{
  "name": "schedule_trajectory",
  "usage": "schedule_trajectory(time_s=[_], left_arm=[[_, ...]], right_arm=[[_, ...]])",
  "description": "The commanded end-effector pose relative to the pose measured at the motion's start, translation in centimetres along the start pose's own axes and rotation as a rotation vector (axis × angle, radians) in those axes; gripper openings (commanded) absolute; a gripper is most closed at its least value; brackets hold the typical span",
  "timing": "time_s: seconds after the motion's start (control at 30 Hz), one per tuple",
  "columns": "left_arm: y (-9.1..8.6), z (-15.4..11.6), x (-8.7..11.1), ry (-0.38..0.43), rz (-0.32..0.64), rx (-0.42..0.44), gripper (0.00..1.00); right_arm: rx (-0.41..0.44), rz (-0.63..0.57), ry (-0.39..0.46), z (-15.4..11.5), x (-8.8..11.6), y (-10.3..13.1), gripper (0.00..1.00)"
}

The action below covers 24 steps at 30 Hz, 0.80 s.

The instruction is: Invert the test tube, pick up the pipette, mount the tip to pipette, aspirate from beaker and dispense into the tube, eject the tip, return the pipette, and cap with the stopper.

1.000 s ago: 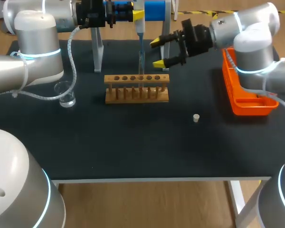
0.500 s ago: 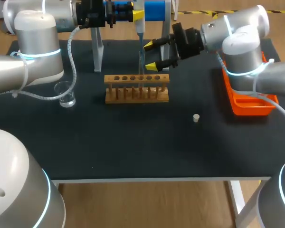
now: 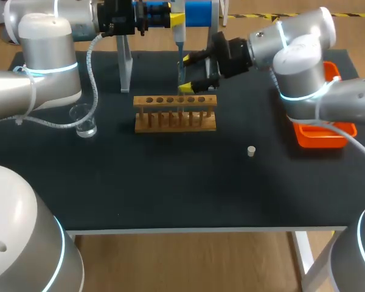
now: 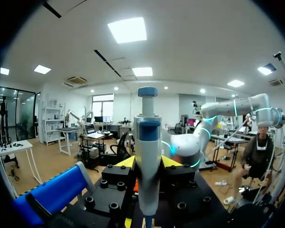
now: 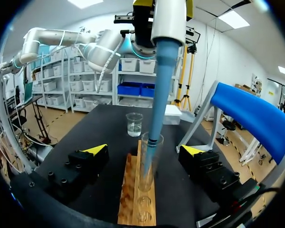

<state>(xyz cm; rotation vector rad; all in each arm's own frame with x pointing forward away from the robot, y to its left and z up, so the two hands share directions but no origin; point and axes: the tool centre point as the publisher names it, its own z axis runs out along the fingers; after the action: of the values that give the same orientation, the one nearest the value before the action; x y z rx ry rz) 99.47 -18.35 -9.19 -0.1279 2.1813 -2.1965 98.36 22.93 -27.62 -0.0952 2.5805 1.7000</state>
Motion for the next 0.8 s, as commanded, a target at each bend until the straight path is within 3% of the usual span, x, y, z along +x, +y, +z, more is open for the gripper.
schedule_trajectory(time_s=[0.03,0.8], left_arm=[[-0.1,0.0,0.0,-0.002,0.000,-0.002,0.00],[-0.1,0.0,0.0,-0.002,0.000,-0.002,0.00]], right_arm=[[0.018,0.005,-0.008,0.9,-0.2,-0.2,1.00],[0.113,0.008,-0.038,2.6,-0.4,-2.0,1.00]])
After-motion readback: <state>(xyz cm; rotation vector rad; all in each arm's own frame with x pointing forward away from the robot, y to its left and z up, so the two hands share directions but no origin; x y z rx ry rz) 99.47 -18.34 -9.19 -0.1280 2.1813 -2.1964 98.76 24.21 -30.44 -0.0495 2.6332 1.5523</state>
